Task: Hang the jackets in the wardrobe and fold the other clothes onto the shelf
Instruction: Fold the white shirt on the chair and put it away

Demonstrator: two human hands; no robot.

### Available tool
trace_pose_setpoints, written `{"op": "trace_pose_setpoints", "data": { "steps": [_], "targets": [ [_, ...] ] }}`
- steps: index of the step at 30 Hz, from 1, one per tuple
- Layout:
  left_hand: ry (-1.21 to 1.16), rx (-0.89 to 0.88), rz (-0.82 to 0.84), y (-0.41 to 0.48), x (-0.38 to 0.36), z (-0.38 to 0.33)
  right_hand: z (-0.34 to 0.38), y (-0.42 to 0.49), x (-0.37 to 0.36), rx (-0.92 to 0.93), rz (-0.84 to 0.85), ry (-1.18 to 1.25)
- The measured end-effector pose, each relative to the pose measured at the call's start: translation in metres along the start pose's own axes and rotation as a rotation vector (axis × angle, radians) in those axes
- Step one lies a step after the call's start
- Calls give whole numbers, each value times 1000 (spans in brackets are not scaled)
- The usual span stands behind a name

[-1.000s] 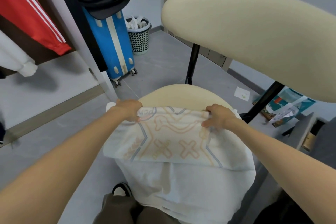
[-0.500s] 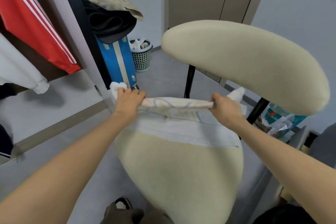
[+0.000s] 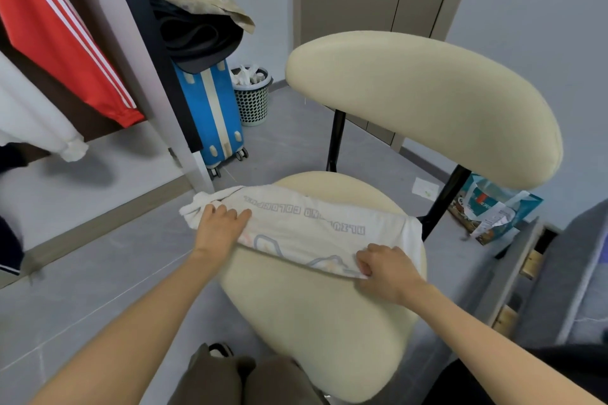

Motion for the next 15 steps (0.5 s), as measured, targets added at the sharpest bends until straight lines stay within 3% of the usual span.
{"op": "trace_pose_setpoints", "data": {
  "steps": [3,5,8,12,15],
  "targets": [
    [-64,54,165,2,-21,1,3,7,-13,3,155,78],
    [-150,68,211,3,-25,-1,4,10,8,5,24,147],
    [-309,-58,107,8,-8,-16,-4,14,35,-56,-217,148],
    [-516,-248,173,16,1,-67,-26,33,11,-235,-55,143],
    [-538,-258,246,25,-10,-98,-48,42,-23,-321,75,254]
  ]
}}
Point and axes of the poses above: each hand's wrist, its own y-axis towards the middle knuckle, its own x-axis out of the back of the hand, z = x × y, the point moved 9 cm from there along y, towards the middle knuckle, and after that the axes turned 14 degrees about z, right-handed, at the moved point
